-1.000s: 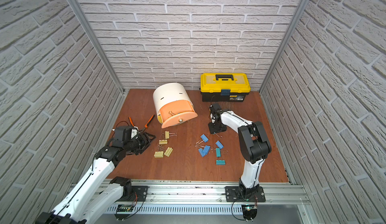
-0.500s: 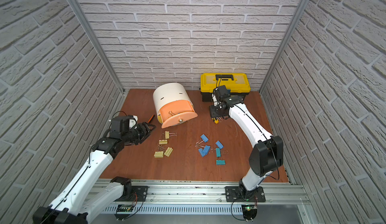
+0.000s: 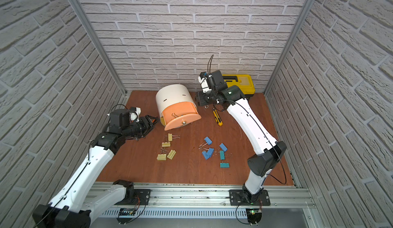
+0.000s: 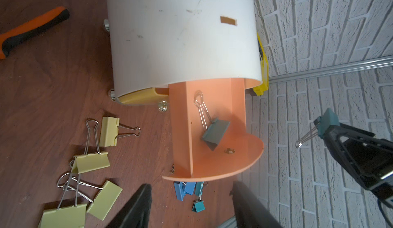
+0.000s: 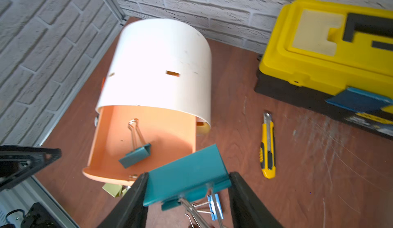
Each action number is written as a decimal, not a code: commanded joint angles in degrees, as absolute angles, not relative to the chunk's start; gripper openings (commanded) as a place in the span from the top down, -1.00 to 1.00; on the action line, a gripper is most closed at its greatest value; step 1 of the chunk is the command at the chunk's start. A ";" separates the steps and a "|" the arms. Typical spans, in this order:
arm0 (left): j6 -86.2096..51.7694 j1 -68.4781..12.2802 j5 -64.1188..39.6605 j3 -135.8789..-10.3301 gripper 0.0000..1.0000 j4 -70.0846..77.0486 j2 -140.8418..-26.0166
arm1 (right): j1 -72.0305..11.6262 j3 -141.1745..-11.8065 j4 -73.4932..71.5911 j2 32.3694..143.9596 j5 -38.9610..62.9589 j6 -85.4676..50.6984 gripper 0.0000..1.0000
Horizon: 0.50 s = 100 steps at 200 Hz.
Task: Put the binder clips in the drawer according to color
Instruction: Place the binder clip in the drawer.
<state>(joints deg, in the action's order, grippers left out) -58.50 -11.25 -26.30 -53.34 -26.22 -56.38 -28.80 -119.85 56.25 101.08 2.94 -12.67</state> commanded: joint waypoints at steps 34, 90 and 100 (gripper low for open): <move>-58.20 -10.89 -26.63 -52.63 -0.30 -24.43 -53.65 | -34.36 -130.74 55.88 110.35 4.79 -12.38 0.05; -59.15 -10.90 -25.88 -50.72 -0.30 -24.87 -51.35 | -36.85 -136.40 54.49 117.34 3.42 -10.74 0.04; -59.06 -10.88 -25.83 -50.63 -0.30 -25.12 -51.15 | -37.00 -136.41 54.32 117.75 3.29 -10.63 0.05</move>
<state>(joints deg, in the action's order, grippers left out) -59.09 -11.25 -26.20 -51.46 -26.20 -52.23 -36.36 -134.87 56.23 117.03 4.14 -11.79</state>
